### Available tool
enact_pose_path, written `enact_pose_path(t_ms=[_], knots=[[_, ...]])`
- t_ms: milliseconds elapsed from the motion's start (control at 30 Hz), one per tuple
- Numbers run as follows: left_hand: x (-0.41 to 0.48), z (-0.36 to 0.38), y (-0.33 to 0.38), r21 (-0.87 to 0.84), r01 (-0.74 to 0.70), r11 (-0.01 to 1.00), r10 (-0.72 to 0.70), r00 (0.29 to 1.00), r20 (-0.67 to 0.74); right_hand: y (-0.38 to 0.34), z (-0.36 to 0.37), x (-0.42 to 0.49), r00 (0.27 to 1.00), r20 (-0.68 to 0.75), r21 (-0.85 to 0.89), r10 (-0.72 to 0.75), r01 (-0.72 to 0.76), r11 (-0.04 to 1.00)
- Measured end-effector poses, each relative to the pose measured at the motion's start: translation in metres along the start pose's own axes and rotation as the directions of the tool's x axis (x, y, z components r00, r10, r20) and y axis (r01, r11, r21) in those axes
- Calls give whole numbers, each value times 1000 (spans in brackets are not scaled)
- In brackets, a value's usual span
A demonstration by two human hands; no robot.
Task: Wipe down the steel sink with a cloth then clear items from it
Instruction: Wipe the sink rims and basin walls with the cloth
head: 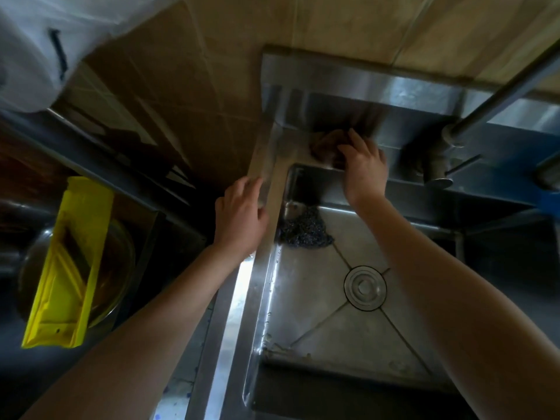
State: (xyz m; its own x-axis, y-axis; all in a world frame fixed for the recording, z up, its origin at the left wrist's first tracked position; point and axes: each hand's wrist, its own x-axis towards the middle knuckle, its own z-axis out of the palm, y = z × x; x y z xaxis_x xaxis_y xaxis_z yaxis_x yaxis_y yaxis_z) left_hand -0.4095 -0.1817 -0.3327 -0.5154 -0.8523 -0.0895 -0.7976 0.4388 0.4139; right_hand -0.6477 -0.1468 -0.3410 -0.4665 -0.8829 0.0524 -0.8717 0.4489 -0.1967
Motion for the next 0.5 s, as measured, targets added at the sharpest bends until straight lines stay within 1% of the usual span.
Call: enact_pose_path(t_ms=[100,167,267,367,433,500], knots=[[3,2,-1,58,5,998,-6,1000,13,20,-5,-10,991,-25,50,135,-133,990],[4,2,-1,83,1,997,-2,1000,13,22,-7,-11,987,-20,87,156,-154,984],[5,1,2,65,10,998,-11,1000,8,4,-7,-6,995,-2,125,96,-95,988],[4,-1,2,55,12,998,-13,1000,14,-31,0,3,997,71,134,-39,29,991],[3,-2,1,54,5,999,-7,1000,24,-51,4,7,982,124,149,-143,124,981],[2,-3,1,53,-2,999,0,1000,31,-57,7,9,973,141,157,-185,163,974]])
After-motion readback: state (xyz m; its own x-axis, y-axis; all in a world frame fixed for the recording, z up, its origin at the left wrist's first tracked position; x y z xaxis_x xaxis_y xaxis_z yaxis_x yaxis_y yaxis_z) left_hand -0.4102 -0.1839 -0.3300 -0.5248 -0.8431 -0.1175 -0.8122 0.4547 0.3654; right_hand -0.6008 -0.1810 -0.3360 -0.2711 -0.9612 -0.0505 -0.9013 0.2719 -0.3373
